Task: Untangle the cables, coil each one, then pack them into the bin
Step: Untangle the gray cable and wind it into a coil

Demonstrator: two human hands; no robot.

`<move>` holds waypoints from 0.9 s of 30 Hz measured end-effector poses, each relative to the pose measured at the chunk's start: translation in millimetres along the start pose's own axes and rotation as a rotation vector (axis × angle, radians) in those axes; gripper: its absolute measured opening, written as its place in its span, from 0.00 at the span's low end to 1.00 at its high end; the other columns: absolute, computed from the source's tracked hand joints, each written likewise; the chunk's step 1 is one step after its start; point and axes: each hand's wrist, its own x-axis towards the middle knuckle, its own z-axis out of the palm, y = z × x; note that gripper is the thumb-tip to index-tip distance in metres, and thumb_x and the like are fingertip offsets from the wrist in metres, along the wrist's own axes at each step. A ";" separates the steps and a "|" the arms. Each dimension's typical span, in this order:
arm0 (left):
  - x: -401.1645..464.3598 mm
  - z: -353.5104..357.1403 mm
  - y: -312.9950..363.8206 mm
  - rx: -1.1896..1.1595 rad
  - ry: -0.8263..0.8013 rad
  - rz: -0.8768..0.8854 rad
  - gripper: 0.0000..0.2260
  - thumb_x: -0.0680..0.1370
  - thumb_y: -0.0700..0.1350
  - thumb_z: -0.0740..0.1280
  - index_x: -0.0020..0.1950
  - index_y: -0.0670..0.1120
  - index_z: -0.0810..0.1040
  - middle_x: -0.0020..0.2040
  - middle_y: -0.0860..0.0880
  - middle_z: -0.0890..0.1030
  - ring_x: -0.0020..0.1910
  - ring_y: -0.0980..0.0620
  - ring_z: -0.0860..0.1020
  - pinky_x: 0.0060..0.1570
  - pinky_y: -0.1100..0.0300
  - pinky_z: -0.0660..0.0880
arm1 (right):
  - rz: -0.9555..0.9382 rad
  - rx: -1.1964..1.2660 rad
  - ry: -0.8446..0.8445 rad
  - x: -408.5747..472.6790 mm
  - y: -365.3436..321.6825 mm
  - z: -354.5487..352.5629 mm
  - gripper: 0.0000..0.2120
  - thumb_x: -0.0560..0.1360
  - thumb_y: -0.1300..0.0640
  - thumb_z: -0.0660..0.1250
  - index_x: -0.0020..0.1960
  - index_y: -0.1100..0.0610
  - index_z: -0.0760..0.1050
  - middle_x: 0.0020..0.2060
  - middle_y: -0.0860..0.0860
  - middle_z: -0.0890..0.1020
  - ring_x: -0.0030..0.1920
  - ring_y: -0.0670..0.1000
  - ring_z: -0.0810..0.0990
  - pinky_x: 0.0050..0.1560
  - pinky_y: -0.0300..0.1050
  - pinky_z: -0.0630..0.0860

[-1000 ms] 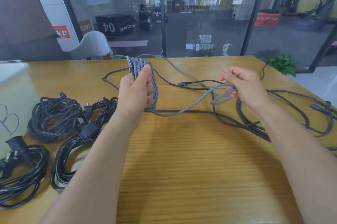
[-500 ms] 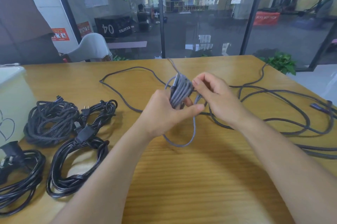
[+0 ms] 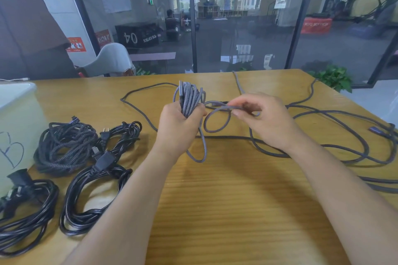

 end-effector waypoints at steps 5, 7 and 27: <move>4.9 -7.3 -1.5 -0.058 0.086 -0.051 0.15 0.80 0.41 0.70 0.38 0.35 0.70 0.24 0.55 0.63 0.25 0.53 0.60 0.25 0.62 0.61 | 0.091 0.247 -0.339 -2.1 -0.7 -11.1 0.06 0.76 0.56 0.74 0.51 0.54 0.87 0.44 0.46 0.87 0.46 0.45 0.83 0.50 0.37 0.77; 5.6 -8.5 -1.7 -0.088 0.075 -0.064 0.14 0.80 0.42 0.70 0.39 0.35 0.71 0.25 0.54 0.63 0.25 0.53 0.60 0.25 0.60 0.60 | 0.154 0.221 -0.501 -3.0 1.6 -11.1 0.07 0.75 0.55 0.75 0.52 0.54 0.88 0.45 0.48 0.87 0.46 0.44 0.83 0.50 0.37 0.76; 4.9 -9.4 -2.8 -0.117 0.083 -0.087 0.14 0.82 0.46 0.69 0.45 0.35 0.79 0.27 0.53 0.63 0.25 0.53 0.61 0.25 0.61 0.62 | 0.506 -0.588 0.184 5.9 56.5 -59.6 0.08 0.82 0.61 0.68 0.55 0.52 0.84 0.46 0.47 0.80 0.51 0.54 0.78 0.51 0.47 0.70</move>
